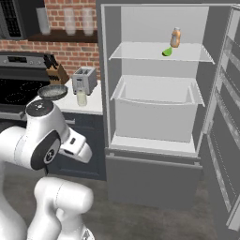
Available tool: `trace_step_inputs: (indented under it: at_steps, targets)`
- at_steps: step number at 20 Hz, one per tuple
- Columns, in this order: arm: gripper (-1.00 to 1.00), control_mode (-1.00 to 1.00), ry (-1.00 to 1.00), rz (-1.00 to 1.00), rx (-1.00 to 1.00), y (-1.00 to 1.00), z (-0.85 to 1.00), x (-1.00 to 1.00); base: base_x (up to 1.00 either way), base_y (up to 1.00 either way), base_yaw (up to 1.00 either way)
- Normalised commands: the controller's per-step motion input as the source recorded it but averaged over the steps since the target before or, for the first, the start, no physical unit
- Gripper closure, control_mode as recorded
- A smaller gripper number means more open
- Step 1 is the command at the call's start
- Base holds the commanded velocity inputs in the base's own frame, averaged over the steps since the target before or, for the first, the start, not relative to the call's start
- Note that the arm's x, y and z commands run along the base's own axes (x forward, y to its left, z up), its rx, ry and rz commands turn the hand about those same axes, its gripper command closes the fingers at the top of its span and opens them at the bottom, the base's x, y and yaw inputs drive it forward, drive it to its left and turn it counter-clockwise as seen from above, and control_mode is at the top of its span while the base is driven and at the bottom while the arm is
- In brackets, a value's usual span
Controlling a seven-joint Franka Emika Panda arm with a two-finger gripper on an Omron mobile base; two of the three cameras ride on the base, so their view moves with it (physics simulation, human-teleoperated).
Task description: Grab a lemon wedge from the fridge and one ice cube from the ice bowl, and put them in the glass of lemonade.
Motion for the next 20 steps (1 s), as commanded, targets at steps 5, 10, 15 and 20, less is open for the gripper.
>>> trace_step_inputs:
  at_steps: [5, 10, 15, 20]
  targets:
    - [-1.00, -1.00, 0.00, 0.15, 0.00, 0.39, -0.05, 0.00, 0.00, 0.00, 0.00]
    - [-1.00, -1.00, -0.01, 0.01, 0.00, 0.04, -0.03, 0.00, 0.00, 0.00, 0.00]
    - [-1.00, -1.00, 0.00, 0.00, 0.00, 0.00, 0.00, 0.00, 0.00, 0.00, 0.00]
    - [-1.00, -1.00, 0.00, 0.00, 0.00, 0.00, -0.02, 0.01, 0.00, 0.00, 0.00]
